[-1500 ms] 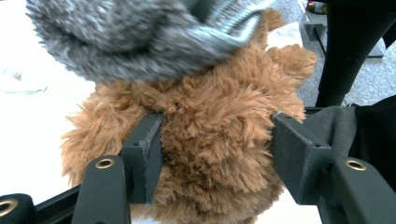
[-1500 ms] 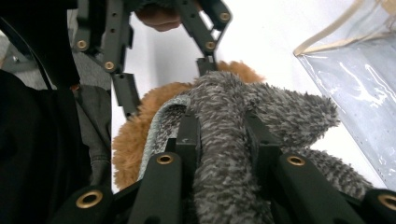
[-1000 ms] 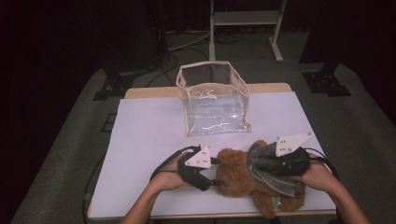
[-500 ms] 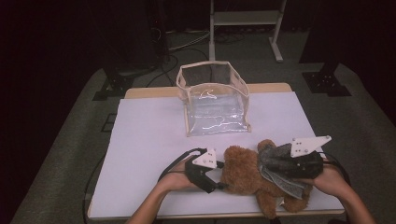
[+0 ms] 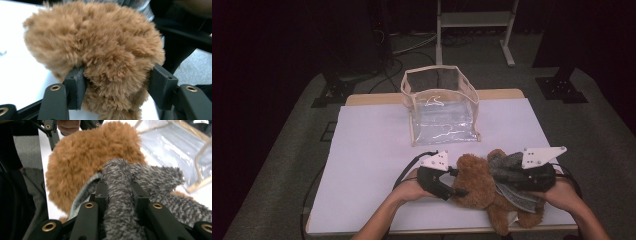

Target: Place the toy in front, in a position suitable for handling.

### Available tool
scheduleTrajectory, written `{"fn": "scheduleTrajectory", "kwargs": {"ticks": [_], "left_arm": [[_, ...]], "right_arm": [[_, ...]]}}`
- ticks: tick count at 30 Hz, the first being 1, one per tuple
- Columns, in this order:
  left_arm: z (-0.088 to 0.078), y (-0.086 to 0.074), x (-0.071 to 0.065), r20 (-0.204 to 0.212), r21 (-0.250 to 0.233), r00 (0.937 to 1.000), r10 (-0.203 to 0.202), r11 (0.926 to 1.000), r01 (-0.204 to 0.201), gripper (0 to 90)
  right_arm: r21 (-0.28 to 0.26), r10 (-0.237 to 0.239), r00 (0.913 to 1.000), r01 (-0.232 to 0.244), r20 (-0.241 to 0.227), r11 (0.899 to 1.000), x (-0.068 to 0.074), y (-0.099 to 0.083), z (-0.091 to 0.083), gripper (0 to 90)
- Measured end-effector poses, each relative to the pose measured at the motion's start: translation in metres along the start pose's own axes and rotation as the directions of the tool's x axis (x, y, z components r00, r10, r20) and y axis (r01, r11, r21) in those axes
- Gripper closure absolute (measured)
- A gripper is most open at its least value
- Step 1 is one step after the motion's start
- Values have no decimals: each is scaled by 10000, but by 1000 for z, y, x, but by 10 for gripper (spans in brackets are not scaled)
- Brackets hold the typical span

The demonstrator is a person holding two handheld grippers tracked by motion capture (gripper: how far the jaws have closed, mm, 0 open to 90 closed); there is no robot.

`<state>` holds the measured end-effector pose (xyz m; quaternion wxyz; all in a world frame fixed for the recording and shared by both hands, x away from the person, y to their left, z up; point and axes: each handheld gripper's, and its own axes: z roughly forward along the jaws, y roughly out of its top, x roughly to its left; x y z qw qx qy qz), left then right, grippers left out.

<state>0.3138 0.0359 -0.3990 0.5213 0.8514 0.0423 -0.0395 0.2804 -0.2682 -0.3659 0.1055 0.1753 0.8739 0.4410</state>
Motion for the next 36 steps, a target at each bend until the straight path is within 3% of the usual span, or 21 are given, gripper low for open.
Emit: {"fn": "scheduleTrajectory", "kwargs": {"ticks": [3,7,14,18,20,22,24,27,36], "left_arm": [[-9,-1,0,-209,111,9998,-10,9999,12,398],[-26,-9,3,-398,-29,9987,-331,9995,330,410],[-58,-9,2,-863,-259,9952,-460,9987,439,414],[-59,-10,-1,-1166,107,9929,-243,9996,257,409],[-54,-8,-2,-1265,219,9919,-87,9997,116,394],[-45,-4,-4,-1277,339,9918,80,9994,-37,384],[-39,1,-6,-1323,474,9909,256,9987,-195,366],[-35,7,-7,-1524,692,9875,406,9971,-303,332],[-42,-12,2,-1571,623,9876,53,9980,45,282]], "right_arm": [[-48,-217,9997,216,-120,9998,1,8,11,717],[-312,-316,9985,303,-443,9991,0,20,28,717],[-1005,-266,9935,154,-1109,9948,-3,40,52,716],[-510,-848,9929,807,-832,9954,3,46,55,716],[-122,-997,9936,992,-536,9950,4,37,46,721],[-23,-664,9970,664,-393,9978,-1,22,38,728],[-172,-165,9992,159,-363,9997,-6,6,31,735],[-342,-117,9997,110,-218,9994,-8,-5,25,739],[-399,193,9998,-195,-59,9990,-14,-16,22,744]]}}
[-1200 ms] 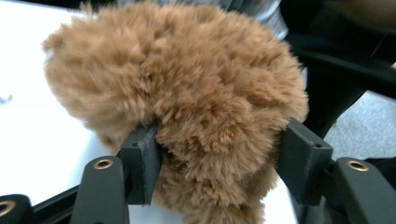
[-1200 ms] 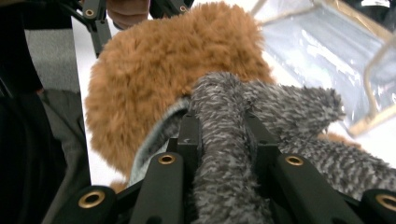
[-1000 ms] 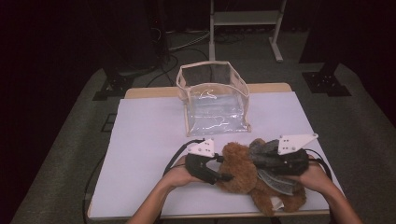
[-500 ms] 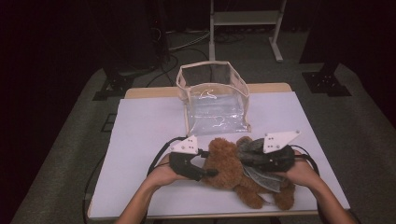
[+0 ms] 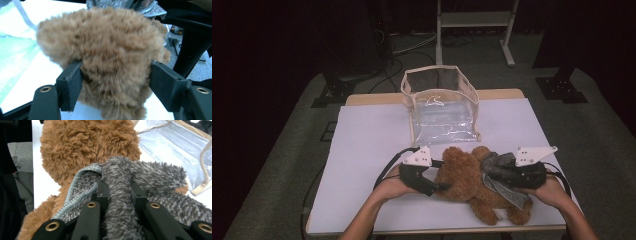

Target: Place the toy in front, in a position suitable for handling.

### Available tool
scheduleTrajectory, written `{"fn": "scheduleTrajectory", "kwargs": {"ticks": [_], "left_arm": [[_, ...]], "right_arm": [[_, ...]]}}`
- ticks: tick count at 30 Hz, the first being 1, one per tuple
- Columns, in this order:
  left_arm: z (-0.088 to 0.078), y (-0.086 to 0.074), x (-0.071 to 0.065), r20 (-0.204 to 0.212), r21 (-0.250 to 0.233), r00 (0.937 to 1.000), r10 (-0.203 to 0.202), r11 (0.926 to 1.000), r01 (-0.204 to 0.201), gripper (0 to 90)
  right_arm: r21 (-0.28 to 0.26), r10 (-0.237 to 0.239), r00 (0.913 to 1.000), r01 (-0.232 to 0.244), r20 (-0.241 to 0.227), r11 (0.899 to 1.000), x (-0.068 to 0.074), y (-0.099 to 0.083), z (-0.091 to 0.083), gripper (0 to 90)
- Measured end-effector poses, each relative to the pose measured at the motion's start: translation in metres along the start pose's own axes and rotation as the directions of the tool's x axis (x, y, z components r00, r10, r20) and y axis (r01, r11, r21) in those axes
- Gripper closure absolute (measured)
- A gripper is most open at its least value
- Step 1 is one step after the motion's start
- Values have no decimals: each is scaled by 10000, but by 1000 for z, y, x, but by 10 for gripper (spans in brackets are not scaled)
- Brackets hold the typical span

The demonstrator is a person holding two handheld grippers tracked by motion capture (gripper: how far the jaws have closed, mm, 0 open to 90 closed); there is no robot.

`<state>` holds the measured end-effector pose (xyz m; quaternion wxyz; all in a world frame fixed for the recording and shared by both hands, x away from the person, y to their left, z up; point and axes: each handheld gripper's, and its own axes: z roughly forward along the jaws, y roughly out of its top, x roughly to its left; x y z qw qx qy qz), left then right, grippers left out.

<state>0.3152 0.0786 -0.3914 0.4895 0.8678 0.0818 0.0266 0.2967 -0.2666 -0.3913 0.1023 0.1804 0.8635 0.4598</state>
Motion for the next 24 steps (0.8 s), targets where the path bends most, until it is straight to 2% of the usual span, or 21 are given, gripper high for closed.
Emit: {"fn": "scheduleTrajectory", "kwargs": {"ticks": [3,6,8,11,12,15,17,19,22,24], "left_arm": [[0,-12,3,17,-61,9998,-175,9998,175,263],[7,-19,7,240,-274,9987,-458,9985,465,253],[11,-20,8,574,-486,9964,-620,9967,648,251],[12,-14,7,1059,-1159,9904,-888,9881,1010,299],[10,-8,6,1146,-1358,9906,-752,9866,906,311],[8,6,1,858,-1281,9959,-303,9909,412,322],[8,16,-1,626,-1310,9980,-95,9912,176,325],[10,23,-4,577,-1371,9983,67,9906,13,331],[17,38,-12,610,-1430,9971,463,9890,-372,336],[21,45,-15,488,-1393,9972,570,9890,-497,337]], "right_arm": [[-25,44,10000,-44,24,10000,-1,-2,-2,743],[-44,129,9999,-128,74,9999,-2,-4,-6,743],[-60,129,9998,-129,116,9999,-1,-4,-8,743],[-290,183,9998,-180,126,9994,-1,-5,-10,741],[-390,218,9997,-214,94,9990,-1,-4,-11,740],[-615,107,9999,-106,16,9981,0,2,-17,736],[-696,64,9999,-70,-86,9975,-1,9,-27,734],[-990,183,9997,-200,-180,9949,-3,19,-42,733],[-1013,-274,9994,250,-223,9945,3,42,-56,730],[-798,-817,9965,800,-186,9936,10,62,-60,728]]}}
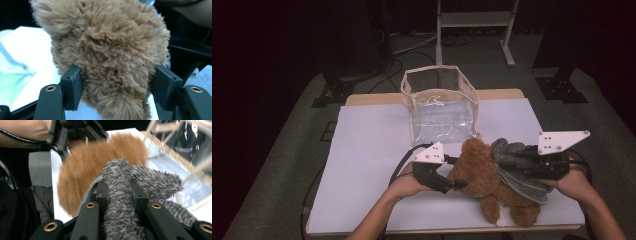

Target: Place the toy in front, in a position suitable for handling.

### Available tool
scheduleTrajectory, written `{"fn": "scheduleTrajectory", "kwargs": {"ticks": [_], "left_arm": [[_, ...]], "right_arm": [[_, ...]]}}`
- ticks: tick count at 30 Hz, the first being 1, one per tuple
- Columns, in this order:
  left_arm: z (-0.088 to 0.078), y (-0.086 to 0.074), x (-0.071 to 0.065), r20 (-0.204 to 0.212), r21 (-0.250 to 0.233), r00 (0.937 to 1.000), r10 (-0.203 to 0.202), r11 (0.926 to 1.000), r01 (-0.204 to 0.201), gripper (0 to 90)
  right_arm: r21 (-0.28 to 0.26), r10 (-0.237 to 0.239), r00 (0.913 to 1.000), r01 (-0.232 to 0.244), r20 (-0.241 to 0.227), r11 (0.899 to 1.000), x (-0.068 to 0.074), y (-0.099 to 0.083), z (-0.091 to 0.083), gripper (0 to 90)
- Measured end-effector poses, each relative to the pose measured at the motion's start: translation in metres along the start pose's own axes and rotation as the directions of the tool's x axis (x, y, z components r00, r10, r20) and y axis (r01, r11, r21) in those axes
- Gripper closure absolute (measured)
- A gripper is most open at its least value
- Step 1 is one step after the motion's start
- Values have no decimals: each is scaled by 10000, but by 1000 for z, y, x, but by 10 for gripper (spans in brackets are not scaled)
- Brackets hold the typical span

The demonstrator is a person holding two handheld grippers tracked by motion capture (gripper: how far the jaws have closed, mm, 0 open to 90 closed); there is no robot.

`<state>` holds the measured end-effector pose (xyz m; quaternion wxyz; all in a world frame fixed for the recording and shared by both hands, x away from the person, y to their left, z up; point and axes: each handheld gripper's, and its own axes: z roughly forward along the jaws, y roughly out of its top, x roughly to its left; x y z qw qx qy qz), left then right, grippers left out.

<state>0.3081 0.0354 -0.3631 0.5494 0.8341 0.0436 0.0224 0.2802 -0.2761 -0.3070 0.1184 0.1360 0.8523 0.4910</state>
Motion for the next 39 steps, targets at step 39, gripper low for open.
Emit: {"fn": "scheduleTrajectory", "kwargs": {"ticks": [39], "left_arm": [[22,19,-8,1,-46,9977,675,9977,-675,335]], "right_arm": [[1848,-1555,9837,1701,-907,9680,13,69,21,719]]}}
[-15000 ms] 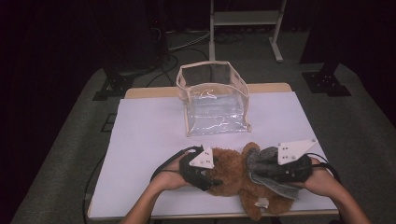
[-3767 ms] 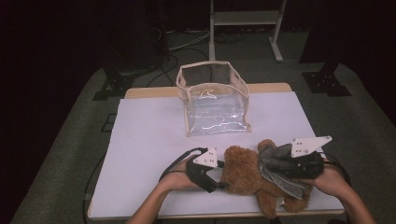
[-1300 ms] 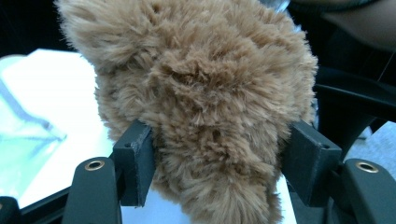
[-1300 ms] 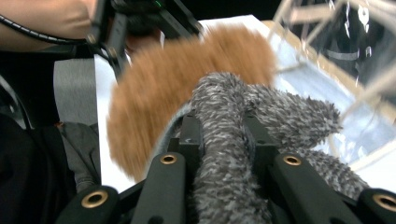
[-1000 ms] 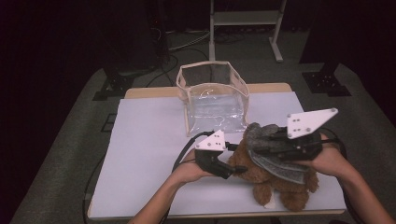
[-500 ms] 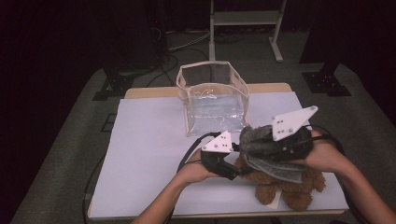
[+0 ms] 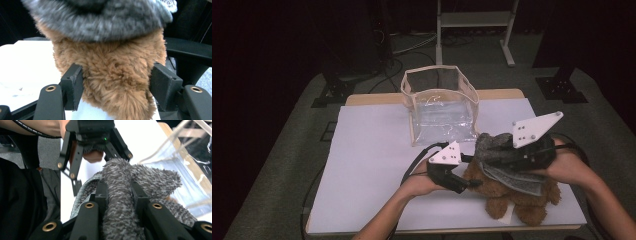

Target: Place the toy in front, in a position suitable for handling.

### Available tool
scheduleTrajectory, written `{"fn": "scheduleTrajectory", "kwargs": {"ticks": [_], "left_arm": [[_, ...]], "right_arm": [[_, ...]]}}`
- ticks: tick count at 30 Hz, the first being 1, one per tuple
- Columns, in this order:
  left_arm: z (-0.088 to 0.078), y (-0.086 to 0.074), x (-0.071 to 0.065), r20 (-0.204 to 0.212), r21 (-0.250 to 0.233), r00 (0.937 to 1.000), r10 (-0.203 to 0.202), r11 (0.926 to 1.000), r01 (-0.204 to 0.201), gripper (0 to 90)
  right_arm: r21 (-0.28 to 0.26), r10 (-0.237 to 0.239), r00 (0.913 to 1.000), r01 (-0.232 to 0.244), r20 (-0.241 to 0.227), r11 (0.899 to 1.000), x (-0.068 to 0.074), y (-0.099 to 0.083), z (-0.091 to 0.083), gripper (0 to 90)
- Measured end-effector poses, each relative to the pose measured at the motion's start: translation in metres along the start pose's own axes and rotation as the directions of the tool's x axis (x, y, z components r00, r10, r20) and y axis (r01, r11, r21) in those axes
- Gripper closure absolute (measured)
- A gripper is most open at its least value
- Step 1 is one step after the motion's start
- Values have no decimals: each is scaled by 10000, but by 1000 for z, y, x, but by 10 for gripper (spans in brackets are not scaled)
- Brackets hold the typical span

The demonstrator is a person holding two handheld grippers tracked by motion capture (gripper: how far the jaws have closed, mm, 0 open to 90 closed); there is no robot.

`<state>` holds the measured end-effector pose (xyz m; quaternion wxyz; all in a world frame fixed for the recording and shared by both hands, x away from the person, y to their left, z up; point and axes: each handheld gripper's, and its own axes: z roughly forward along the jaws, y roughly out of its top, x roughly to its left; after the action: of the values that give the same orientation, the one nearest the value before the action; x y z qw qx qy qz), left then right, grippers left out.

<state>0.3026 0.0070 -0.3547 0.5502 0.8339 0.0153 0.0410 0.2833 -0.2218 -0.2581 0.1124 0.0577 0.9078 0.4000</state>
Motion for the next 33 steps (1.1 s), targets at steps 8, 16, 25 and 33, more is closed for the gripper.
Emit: {"fn": "scheduleTrajectory", "kwargs": {"ticks": [8,16,25,33], "left_arm": [[-5,-5,2,-127,334,9998,155,9993,-151,335],[-7,-16,1,-315,751,9995,65,9972,-41,327],[-21,-52,-1,-524,1524,9974,-495,9867,569,326],[-36,-53,-7,-819,1528,9966,-85,9880,209,297]], "right_arm": [[-792,355,9994,-353,12,9962,-1,-15,-3,714],[-1858,2330,9720,-2234,312,9569,-14,-89,-20,713],[-1678,2510,9680,-2480,-34,9541,-12,-109,18,713],[-605,1757,9843,-1744,167,9828,-5,-91,49,706]]}}
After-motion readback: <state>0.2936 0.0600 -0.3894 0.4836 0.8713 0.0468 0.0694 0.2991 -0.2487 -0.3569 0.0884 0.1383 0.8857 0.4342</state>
